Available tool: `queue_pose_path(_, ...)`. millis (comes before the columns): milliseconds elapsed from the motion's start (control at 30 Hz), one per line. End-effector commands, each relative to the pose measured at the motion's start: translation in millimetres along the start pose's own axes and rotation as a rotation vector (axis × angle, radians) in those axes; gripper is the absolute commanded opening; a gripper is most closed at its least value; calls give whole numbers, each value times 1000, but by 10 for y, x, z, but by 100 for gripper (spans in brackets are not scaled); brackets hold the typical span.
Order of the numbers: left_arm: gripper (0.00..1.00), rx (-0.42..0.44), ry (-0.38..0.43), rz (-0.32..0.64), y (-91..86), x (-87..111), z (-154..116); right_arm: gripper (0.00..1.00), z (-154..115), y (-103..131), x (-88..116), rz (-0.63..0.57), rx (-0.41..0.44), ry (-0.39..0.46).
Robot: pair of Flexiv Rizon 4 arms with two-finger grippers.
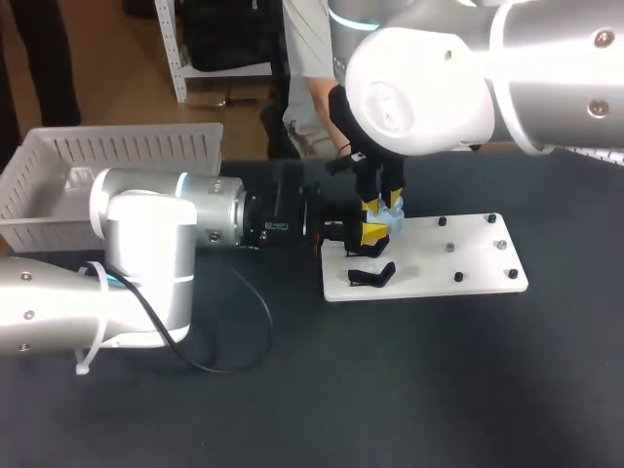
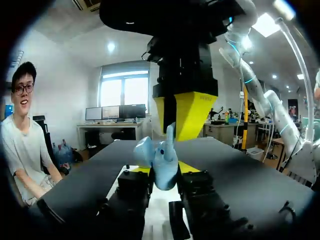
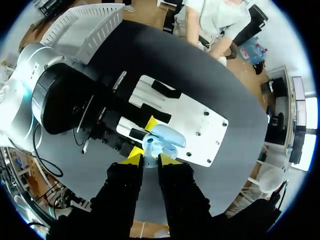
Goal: Pick up each earbud case from the left stands, insert the matching earbuds, close the lid, and place the case in the box.
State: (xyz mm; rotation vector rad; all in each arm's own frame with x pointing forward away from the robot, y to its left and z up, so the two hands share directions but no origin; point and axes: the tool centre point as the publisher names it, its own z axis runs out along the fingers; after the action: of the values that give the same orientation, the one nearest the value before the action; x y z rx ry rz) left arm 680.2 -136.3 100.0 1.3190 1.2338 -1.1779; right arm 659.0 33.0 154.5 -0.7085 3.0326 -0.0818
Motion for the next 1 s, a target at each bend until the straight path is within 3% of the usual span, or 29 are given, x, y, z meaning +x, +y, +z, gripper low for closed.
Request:
queue_pose_path(33, 0, -7, -3, 4, -14, 7, 4, 0, 30, -1, -28, 4, 1, 8)
queue_pose_path(1000, 0, -7, -3, 4, -14, 7, 4, 0, 133, -16, -91, 12, 7, 26)
